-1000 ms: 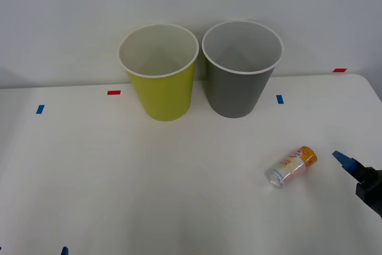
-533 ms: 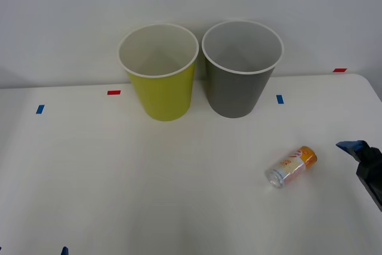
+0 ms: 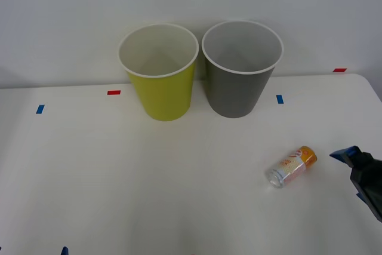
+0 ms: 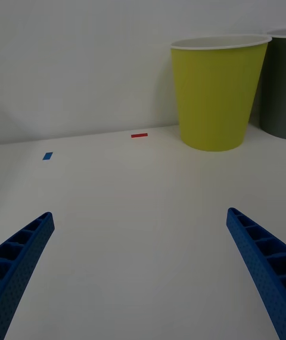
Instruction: Put cans in the gray bin and PET bottles in the light green bin.
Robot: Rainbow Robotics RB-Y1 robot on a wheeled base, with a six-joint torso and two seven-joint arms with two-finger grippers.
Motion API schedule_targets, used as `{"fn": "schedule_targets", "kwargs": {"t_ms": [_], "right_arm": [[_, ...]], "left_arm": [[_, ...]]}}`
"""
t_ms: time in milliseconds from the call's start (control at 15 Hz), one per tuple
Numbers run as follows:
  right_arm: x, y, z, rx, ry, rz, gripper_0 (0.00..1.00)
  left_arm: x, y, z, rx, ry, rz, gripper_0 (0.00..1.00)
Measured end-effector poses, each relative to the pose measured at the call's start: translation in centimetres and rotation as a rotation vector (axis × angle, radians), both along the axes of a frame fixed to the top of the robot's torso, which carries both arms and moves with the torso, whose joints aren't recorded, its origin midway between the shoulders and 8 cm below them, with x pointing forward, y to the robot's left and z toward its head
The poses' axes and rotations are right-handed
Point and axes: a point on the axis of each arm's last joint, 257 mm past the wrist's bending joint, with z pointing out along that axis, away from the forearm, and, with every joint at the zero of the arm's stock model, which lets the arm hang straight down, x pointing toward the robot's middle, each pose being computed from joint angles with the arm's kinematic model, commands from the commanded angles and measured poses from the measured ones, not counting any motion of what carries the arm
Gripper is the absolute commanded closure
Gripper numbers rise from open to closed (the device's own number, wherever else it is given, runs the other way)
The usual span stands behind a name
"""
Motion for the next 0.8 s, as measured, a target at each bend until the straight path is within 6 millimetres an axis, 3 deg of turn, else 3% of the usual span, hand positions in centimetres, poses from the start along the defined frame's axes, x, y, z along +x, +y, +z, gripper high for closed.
{"fn": "schedule_targets", "kwargs": {"t_ms": [400, 800], "right_arm": [[1.3, 3.5, -0.5, 0.123, 0.079, -0.036, 0.0], [4.4, 3.7, -2.3, 0.158, 0.148, -0.063, 0.0]], "left_arm": [[0.0, 0.0, 0.0, 0.0, 0.0, 0.0, 0.0], [0.0, 0.0, 0.0, 0.0, 0.0, 0.0, 0.0]]}}
